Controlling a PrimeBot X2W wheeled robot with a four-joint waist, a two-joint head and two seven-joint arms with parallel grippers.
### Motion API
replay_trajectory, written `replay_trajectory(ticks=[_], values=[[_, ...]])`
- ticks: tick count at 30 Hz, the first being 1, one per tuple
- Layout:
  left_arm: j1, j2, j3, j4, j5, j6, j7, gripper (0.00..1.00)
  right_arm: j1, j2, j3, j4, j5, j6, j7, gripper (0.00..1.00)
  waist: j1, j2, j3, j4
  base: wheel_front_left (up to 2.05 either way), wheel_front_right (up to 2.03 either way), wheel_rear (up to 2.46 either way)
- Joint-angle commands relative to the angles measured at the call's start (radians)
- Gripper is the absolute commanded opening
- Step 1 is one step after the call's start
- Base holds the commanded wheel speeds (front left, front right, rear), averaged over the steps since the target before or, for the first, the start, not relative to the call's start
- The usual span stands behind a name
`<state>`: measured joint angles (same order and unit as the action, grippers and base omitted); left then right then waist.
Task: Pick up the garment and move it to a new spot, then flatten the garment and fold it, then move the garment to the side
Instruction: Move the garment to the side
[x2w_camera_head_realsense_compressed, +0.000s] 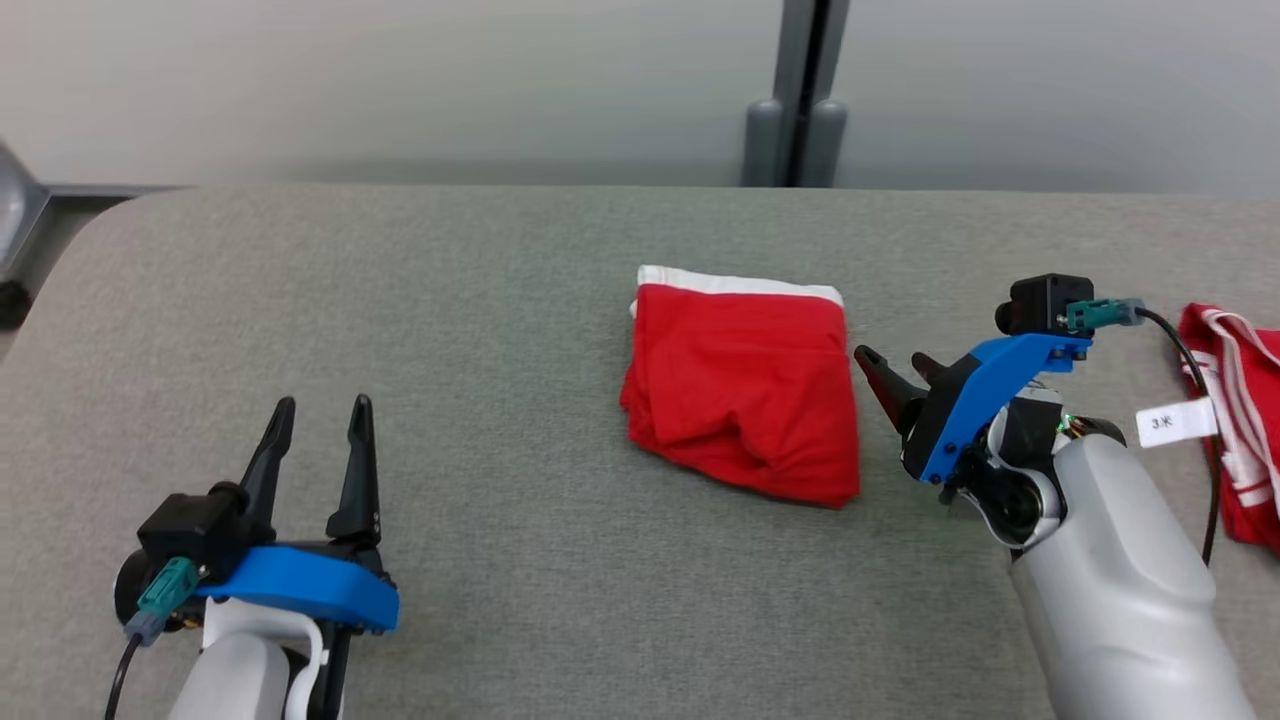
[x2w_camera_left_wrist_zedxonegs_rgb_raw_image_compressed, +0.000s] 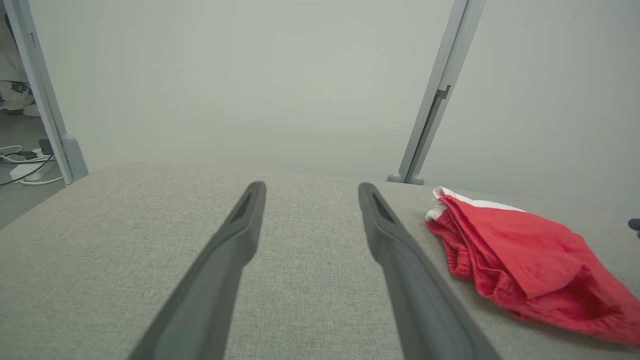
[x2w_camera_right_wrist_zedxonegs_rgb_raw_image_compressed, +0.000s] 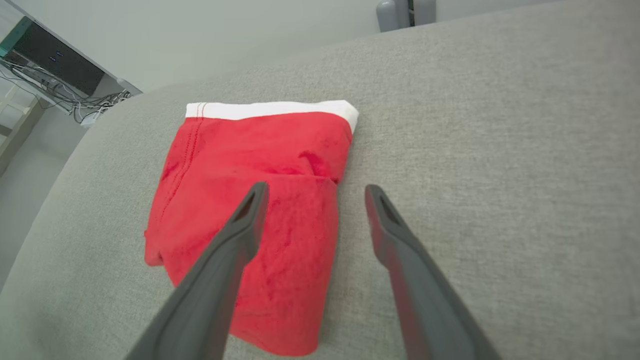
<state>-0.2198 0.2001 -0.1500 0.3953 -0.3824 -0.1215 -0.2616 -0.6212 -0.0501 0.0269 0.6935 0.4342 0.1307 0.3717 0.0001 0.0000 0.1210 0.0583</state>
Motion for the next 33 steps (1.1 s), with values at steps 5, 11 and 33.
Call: replay_trajectory(ticks=[5, 11, 33], values=[[-0.045, -0.017, -0.012, -0.023, 0.003, -0.006, -0.004, 1.0, -0.119, -0.001, -0.008, 0.205, -0.011, 0.0, -0.043, 1.0, -0.0001, 0.0, 0.064, 0.069, 0.0, 0.0, 0.0], [-0.061, -0.033, -0.026, -0.037, 0.006, -0.009, -0.004, 1.0, -0.217, -0.001, -0.008, 0.42, -0.094, 0.0, -0.093, 1.0, -0.0001, 0.0, 0.099, 0.107, 0.0, 0.0, 0.0], [0.012, -0.053, 0.027, -0.089, 0.014, -0.009, -0.004, 1.0, -0.381, -0.12, 0.442, 0.275, -0.15, 0.0, 0.042, 0.0, -0.0001, 0.0, 0.064, -0.095, 0.0, 0.0, 0.0]])
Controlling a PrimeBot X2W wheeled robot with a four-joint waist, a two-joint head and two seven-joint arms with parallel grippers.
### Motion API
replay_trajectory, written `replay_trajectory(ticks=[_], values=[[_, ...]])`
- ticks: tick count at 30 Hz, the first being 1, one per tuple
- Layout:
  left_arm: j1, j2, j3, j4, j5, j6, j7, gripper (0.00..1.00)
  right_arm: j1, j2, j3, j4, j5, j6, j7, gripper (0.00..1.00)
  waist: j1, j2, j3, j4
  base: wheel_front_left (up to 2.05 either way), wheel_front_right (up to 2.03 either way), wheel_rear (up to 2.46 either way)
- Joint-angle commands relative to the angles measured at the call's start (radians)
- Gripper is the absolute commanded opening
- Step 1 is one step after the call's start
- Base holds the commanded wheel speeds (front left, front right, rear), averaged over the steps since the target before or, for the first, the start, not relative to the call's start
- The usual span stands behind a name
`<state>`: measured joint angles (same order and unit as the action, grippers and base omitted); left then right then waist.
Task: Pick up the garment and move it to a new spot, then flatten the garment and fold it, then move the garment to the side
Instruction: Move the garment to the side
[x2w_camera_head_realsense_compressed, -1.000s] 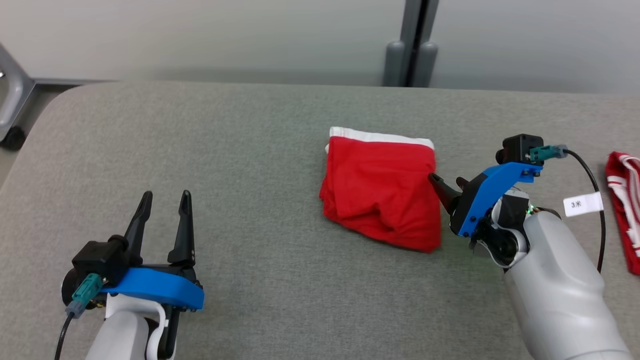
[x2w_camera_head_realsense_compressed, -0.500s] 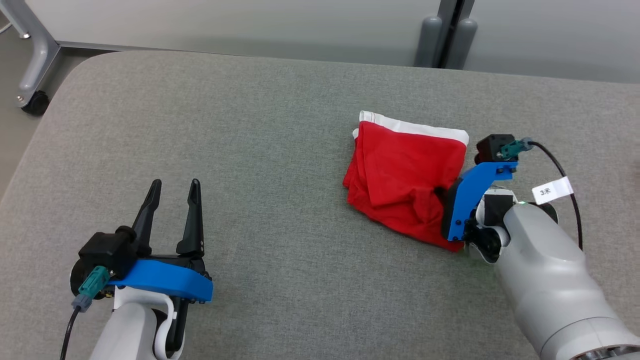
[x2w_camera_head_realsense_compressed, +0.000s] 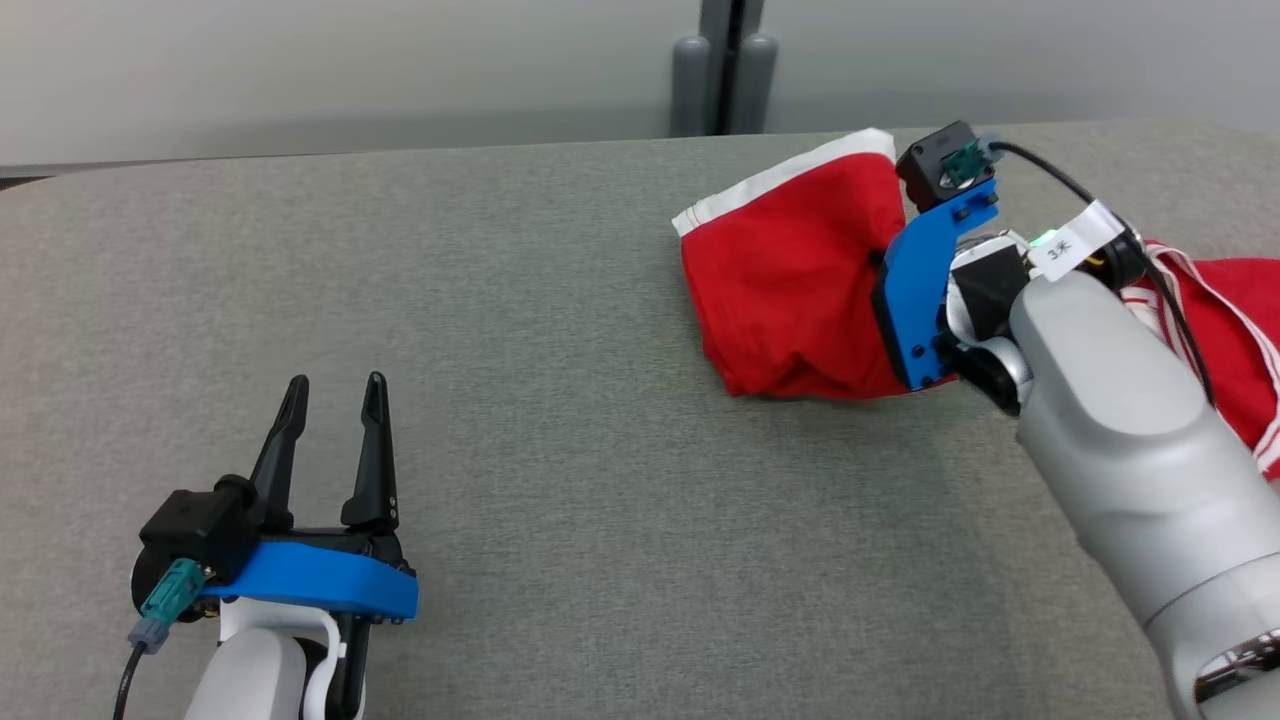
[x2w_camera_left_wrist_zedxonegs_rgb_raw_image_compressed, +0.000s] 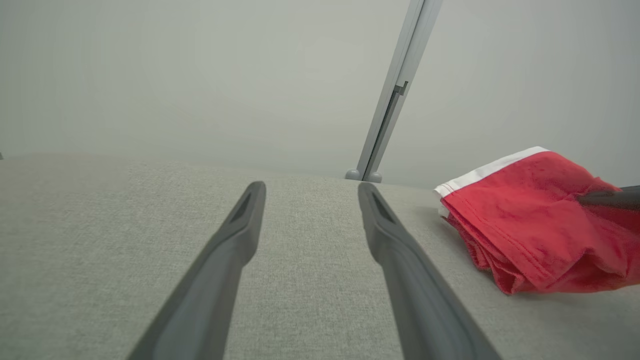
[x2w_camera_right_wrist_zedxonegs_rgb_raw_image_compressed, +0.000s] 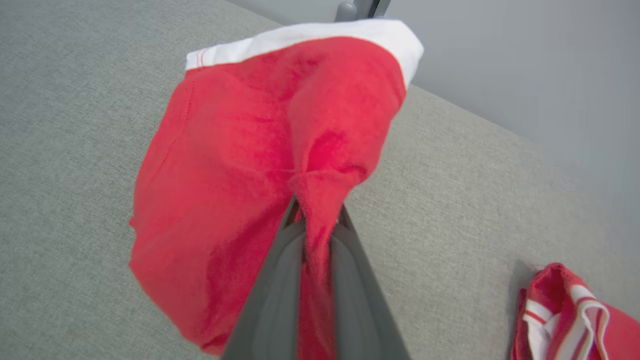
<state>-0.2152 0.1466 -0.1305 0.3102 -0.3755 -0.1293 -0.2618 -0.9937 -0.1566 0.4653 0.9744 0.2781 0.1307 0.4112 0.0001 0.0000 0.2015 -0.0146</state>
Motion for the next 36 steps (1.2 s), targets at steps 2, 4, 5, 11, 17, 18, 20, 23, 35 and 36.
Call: replay_trajectory(ticks=[2, 4, 5, 11, 17, 18, 20, 23, 35, 36], values=[[0.001, -0.005, 0.008, -0.011, 0.008, -0.001, -0.004, 1.0, 0.002, -0.063, 0.043, -0.075, 0.058, 0.0, 0.042, 0.0, -0.0001, 0.0, -0.01, -0.05, 0.0, 0.0, 0.0], [-0.006, -0.008, 0.006, -0.018, 0.01, -0.001, -0.004, 1.0, 0.016, -0.12, 0.086, -0.149, 0.106, 0.0, 0.082, 0.0, -0.0001, 0.0, 0.001, -0.075, 0.0, 0.0, 0.0], [-0.01, -0.007, 0.006, -0.021, 0.012, -0.001, -0.004, 1.0, 0.021, -0.151, 0.107, -0.19, 0.128, 0.0, 0.1, 0.0, -0.0001, 0.0, 0.008, -0.086, 0.0, 0.0, 0.0], [-0.039, 0.01, 0.005, -0.035, 0.015, -0.001, -0.004, 1.0, 0.026, -0.364, 0.175, -0.374, 0.214, 0.0, 0.173, 0.0, -0.0001, 0.0, 0.075, -0.143, 0.0, 0.0, 0.0], [-0.073, 0.036, -0.008, -0.042, 0.017, -0.001, -0.004, 1.0, 0.039, -0.553, 0.205, -0.497, 0.261, 0.0, 0.213, 0.0, -0.0001, 0.0, 0.143, -0.173, 0.0, 0.0, 0.0], [-0.078, 0.041, -0.009, -0.041, 0.017, -0.001, -0.004, 1.0, 0.044, -0.587, 0.213, -0.516, 0.272, 0.0, 0.217, 0.0, -0.0001, 0.0, 0.155, -0.178, 0.0, 0.0, 0.0], [-0.09, 0.054, -0.014, -0.043, 0.016, -0.001, -0.003, 1.0, 0.05, -0.649, 0.225, -0.535, 0.274, 0.0, 0.221, 0.0, -0.0001, 0.0, 0.177, -0.187, 0.0, 0.0, 0.0], [-0.099, 0.07, -0.01, -0.054, 0.014, 0.0, 0.001, 1.0, 0.061, -0.716, 0.209, -0.515, 0.238, 0.0, 0.199, 0.0, -0.0001, 0.0, 0.208, -0.2, 0.0, 0.0, 0.0], [-0.157, 0.118, -0.029, -0.138, 0.035, 0.007, 0.064, 1.0, 0.098, -0.611, -0.02, -0.283, 0.019, 0.0, -0.042, 0.0, -0.0001, 0.0, 0.32, -0.214, 0.0, 0.0, 0.0], [-0.159, 0.123, -0.029, -0.144, 0.036, 0.006, 0.068, 1.0, 0.102, -0.593, -0.045, -0.264, 0.004, 0.0, -0.053, 0.13, -0.0001, 0.0, 0.324, -0.214, 0.0, 0.0, 0.0]])
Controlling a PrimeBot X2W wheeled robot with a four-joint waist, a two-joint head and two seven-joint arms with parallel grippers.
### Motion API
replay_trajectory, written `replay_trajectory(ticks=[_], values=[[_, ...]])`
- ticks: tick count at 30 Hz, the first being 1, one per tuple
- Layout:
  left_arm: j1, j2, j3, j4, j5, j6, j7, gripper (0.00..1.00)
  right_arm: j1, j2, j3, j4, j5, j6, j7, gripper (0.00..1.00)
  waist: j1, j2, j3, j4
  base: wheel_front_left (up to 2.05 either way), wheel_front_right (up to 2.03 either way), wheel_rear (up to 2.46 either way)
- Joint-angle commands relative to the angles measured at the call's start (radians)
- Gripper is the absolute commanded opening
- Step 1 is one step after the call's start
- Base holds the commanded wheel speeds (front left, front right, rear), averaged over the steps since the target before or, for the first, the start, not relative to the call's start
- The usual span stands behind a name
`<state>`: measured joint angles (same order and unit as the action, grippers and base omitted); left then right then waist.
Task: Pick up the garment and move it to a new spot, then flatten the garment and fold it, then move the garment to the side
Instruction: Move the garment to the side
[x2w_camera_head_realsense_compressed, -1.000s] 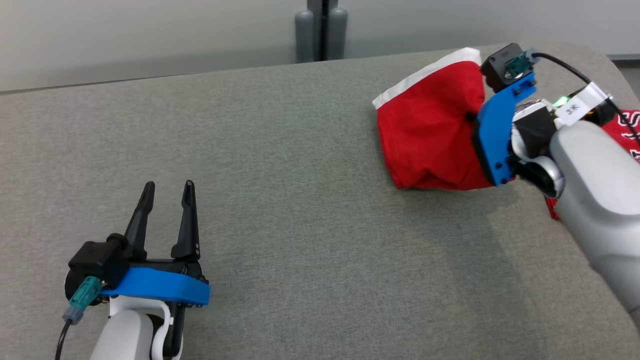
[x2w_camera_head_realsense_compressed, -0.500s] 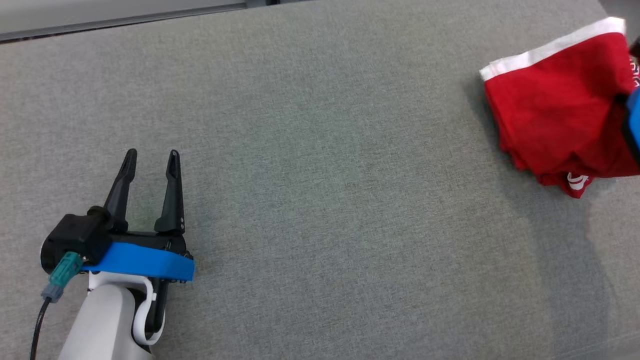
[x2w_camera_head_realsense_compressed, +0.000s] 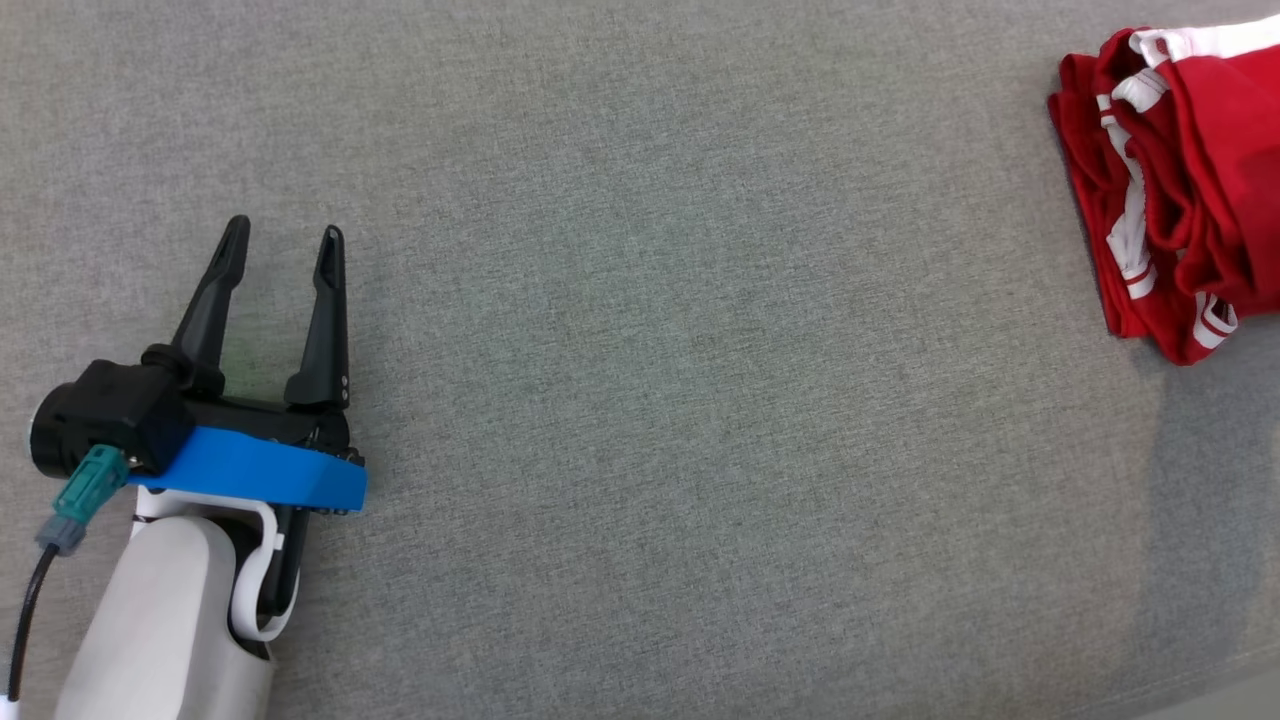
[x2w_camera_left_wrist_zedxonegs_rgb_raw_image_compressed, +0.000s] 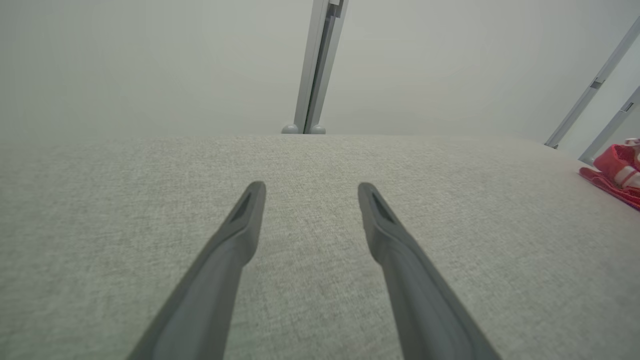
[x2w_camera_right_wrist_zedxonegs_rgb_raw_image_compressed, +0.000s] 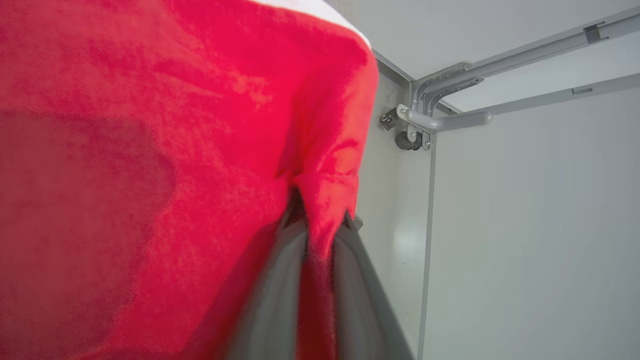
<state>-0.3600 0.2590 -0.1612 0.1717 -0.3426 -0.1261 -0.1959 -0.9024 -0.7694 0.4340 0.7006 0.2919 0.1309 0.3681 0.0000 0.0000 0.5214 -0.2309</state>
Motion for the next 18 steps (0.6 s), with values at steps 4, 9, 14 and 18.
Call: replay_trajectory(ticks=[4, 9, 14, 18], values=[[-0.01, 0.019, 0.004, -0.021, 0.0, 0.006, 0.015, 1.0, 0.027, 0.093, -0.112, 0.068, -0.071, 0.0, -0.057, 1.0, 0.0, 0.0, 0.005, 0.002, 0.0, 0.0, 0.0], [0.006, 0.023, 0.005, -0.022, -0.005, 0.015, 0.01, 1.0, 0.041, 0.167, -0.23, 0.104, -0.154, 0.0, -0.118, 1.0, 0.0, 0.0, -0.019, 0.001, 0.0, 0.0, 0.0], [0.033, 0.002, 0.007, 0.006, -0.02, 0.022, -0.015, 1.0, 0.098, 0.25, -0.359, 0.084, -0.182, 0.0, -0.219, 1.0, 0.0, 0.0, -0.087, 0.013, 0.0, 0.0, 0.0], [0.061, -0.012, 0.006, 0.044, -0.036, 0.02, -0.033, 1.0, 0.188, 0.32, -0.416, 0.013, -0.157, 0.0, -0.297, 1.0, 0.0, 0.0, -0.166, 0.027, 0.0, 0.0, 0.0]])
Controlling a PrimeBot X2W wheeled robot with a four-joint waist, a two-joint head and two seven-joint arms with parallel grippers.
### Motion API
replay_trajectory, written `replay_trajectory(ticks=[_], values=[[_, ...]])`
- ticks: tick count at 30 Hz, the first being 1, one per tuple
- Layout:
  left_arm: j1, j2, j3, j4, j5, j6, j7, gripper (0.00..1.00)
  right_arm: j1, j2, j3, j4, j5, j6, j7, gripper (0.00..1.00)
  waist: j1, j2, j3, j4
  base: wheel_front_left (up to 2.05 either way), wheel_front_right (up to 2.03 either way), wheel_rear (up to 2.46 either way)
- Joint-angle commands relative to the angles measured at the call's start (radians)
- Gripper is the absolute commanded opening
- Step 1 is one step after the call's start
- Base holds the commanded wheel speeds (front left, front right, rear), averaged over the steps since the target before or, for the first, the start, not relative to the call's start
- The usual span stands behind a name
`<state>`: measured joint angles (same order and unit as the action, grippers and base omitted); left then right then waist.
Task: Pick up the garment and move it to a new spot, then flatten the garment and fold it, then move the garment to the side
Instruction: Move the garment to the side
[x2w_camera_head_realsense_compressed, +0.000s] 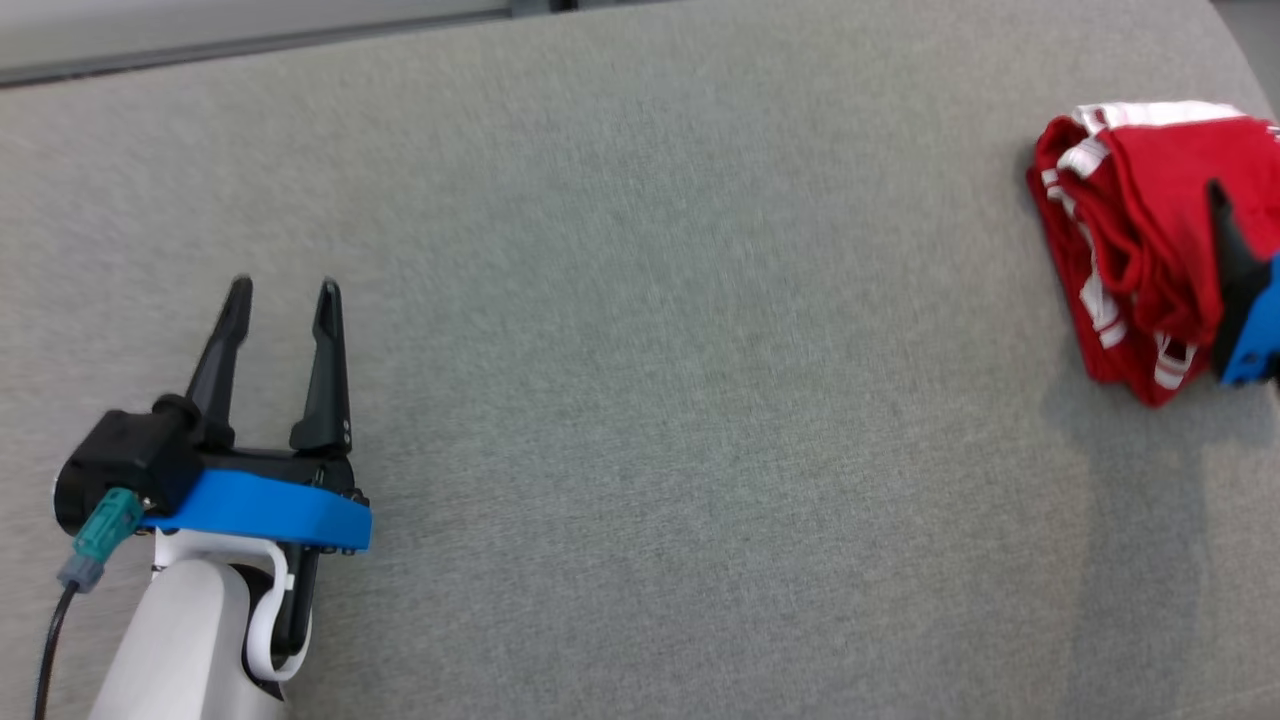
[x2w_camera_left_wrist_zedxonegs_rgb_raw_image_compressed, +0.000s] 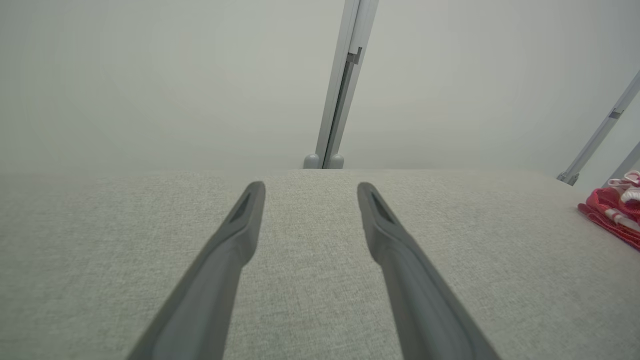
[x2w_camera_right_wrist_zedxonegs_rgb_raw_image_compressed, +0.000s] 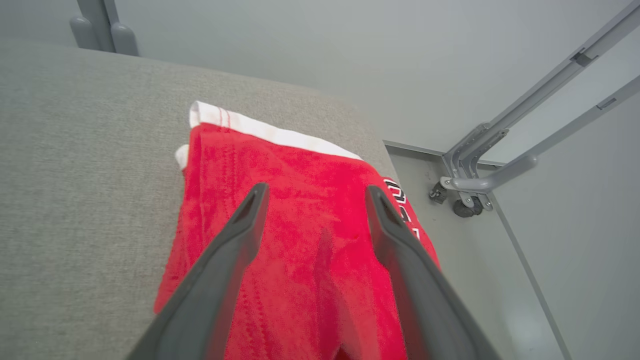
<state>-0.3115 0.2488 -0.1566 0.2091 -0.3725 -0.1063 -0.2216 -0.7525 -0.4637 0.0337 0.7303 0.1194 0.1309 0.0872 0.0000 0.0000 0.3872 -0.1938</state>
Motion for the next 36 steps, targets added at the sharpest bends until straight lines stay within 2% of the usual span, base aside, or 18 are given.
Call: replay_trajectory(ticks=[1, 3, 7, 12, 22, 28, 36], values=[[0.023, -0.007, 0.002, 0.016, -0.01, 0.0, -0.012, 1.0, 0.069, 0.034, -0.026, -0.045, 0.024, 0.0, -0.032, 1.0, 0.0, 0.0, -0.053, -0.004, 0.0, 0.0, 0.0], [0.033, -0.012, 0.003, 0.028, -0.016, 0.0, -0.016, 1.0, 0.102, 0.048, -0.033, -0.07, 0.03, 0.0, -0.045, 1.0, 0.0, 0.0, -0.075, 0.003, 0.0, 0.0, 0.0], [0.075, -0.02, 0.019, 0.056, -0.026, 0.007, -0.029, 1.0, 0.241, 0.111, -0.029, -0.21, 0.092, 0.0, -0.082, 1.0, 0.0, 0.0, -0.153, 0.024, 0.0, 0.0, 0.0], [0.124, -0.034, 0.035, 0.089, -0.036, 0.009, -0.039, 1.0, 0.412, 0.154, -0.037, -0.382, 0.133, 0.0, -0.101, 1.0, 0.0, 0.0, -0.227, 0.068, 0.0, 0.0, 0.0], [0.182, -0.063, 0.039, 0.153, -0.023, 0.002, -0.044, 1.0, 0.661, 0.249, -0.074, -0.651, 0.122, 0.0, -0.099, 1.0, 0.0, 0.0, -0.319, 0.17, 0.0, 0.0, 0.0], [0.212, -0.08, 0.039, 0.171, -0.016, -0.009, -0.044, 1.0, 0.726, 0.309, -0.134, -0.694, 0.107, 0.0, -0.13, 1.0, 0.0, 0.0, -0.356, 0.206, 0.0, 0.0, 0.0], [0.226, -0.096, 0.036, 0.196, -0.009, -0.018, -0.044, 1.0, 0.762, 0.342, -0.16, -0.629, 0.094, 0.0, -0.176, 1.0, 0.0, 0.0, -0.396, 0.231, 0.0, 0.0, 0.0]])
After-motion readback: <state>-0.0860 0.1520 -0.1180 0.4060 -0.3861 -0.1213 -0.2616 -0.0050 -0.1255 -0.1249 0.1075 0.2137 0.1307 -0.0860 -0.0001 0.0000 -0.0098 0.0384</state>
